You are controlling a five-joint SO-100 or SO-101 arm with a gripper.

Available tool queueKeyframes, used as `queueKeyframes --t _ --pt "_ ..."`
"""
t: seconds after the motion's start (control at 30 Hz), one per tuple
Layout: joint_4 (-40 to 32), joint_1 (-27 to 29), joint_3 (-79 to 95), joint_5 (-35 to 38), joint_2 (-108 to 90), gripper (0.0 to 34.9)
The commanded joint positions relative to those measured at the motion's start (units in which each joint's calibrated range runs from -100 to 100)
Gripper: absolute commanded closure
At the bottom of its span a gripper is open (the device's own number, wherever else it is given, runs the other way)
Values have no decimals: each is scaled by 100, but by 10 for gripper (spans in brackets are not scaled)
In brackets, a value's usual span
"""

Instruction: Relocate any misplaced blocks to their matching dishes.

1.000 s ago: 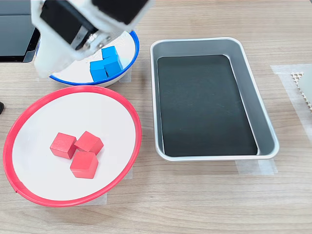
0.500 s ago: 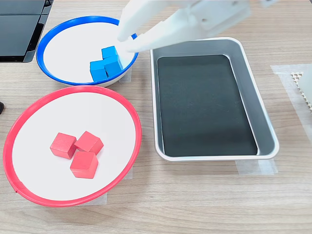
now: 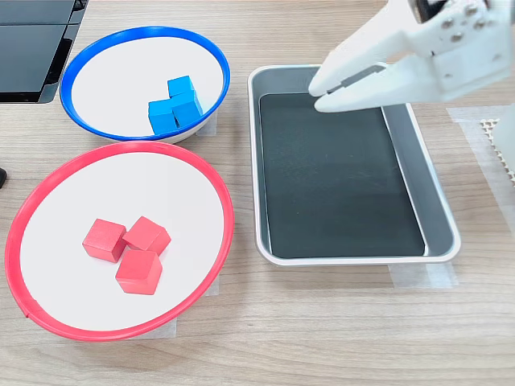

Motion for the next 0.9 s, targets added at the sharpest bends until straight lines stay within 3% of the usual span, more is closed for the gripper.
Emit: queueKeyframes --t 0.0,0.27,0.87 --pt "614 -33 142 24 -707 346" --pt "1142 33 415 63 -1023 346" --pt "1085 89 943 -34 -1023 346"
